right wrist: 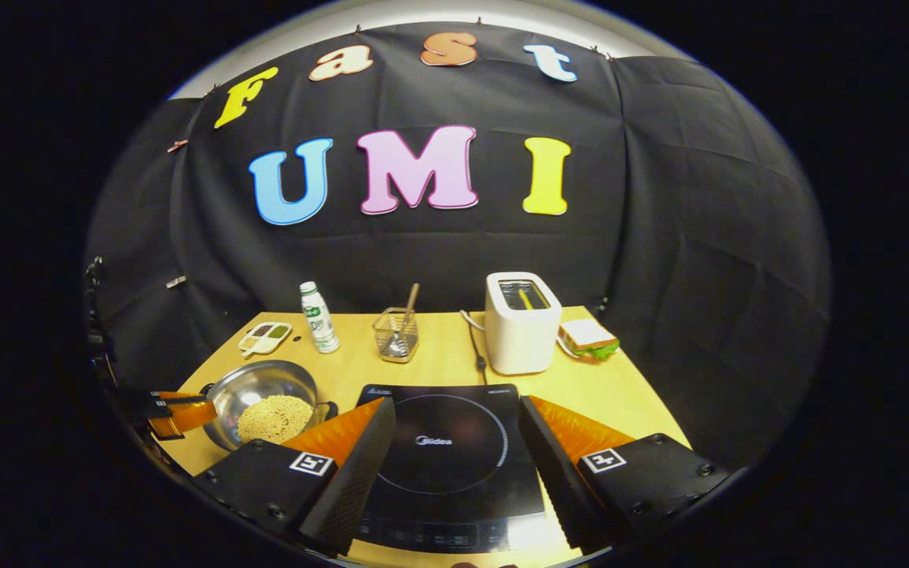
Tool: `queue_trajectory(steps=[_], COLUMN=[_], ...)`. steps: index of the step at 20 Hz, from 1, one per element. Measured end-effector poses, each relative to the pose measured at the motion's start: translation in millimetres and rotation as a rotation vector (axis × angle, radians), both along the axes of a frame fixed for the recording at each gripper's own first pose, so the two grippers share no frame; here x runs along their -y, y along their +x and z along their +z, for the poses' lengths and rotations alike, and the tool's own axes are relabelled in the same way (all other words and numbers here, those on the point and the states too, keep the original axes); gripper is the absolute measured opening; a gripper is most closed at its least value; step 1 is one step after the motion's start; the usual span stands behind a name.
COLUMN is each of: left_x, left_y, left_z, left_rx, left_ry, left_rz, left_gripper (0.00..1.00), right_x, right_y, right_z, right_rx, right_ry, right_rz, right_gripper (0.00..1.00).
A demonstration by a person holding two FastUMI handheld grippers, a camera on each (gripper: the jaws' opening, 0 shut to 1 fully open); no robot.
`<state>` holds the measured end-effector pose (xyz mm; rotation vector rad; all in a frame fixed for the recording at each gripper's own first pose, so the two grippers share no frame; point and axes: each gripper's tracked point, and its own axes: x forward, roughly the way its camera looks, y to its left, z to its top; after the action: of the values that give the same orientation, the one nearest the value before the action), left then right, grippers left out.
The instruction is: First push the handle of the pot to place it horizontally, then grasp the pot with both hands and set it on the induction cooktop.
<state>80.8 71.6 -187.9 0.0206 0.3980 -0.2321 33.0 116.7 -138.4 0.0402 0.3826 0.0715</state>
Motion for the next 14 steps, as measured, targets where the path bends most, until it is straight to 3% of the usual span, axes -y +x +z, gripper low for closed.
queue_trajectory(steps=[1,5,11,14], left_x=[-15.1,-65.3,-128.6,-147.5], left_y=[-0.7,-9.0,26.6,46.8], left_z=[6.0,31.7,21.7,7.8], left_rx=[0.01,0.065,0.084,0.077], left_ry=[-0.012,-0.01,-0.013,-0.008], left_rz=[0.024,0.079,0.152,0.153], left_gripper=[0.23,0.97,0.95,0.96], right_x=[-16.1,-73.2,-145.4,-171.8], right_y=[2.6,17.1,51.9,65.7], right_z=[-3.3,-11.7,-39.1,-70.3], right_rx=[-0.014,-0.039,-0.092,-0.17], right_ry=[0.01,0.024,-0.021,0.006], right_rz=[0.027,0.119,0.258,0.292], right_gripper=[0.98,0.98,0.99,0.99])
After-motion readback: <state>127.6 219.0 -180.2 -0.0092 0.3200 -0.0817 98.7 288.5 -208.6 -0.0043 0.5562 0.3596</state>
